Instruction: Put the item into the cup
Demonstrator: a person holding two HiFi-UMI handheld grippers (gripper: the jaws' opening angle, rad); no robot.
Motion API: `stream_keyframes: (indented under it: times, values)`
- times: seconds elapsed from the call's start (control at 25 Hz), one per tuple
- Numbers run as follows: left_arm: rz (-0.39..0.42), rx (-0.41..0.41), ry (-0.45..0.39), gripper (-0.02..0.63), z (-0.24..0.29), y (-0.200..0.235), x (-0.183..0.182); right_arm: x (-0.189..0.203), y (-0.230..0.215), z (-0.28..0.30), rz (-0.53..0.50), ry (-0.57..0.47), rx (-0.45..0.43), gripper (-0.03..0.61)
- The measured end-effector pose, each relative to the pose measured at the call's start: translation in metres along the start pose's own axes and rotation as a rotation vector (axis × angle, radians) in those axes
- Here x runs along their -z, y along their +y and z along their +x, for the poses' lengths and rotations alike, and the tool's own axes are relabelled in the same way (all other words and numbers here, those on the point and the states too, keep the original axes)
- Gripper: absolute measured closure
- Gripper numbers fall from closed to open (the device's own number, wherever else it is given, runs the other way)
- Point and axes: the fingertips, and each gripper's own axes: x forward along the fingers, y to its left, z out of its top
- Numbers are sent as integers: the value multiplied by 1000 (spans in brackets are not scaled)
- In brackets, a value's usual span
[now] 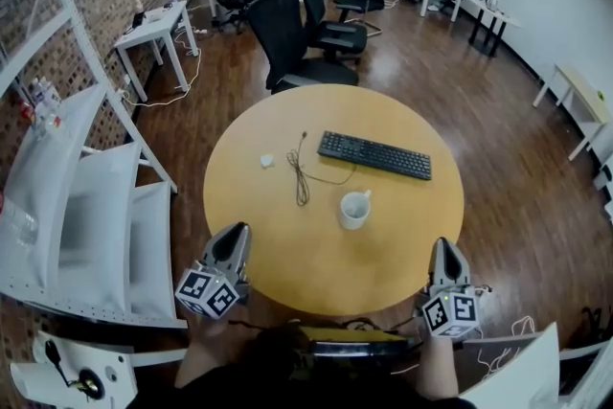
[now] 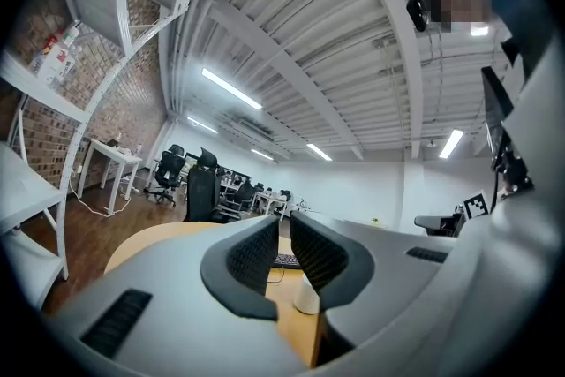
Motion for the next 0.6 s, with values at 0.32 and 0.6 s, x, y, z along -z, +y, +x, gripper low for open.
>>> stream_keyframes:
  times: [0.32, 0.6]
  values:
    - [25, -31, -8, 598, -4, 3, -8, -5, 11, 15, -35, 13, -33, 571]
    - [43, -32, -5, 598, -10, 2, -5, 8, 9, 9, -27, 23, -53, 571]
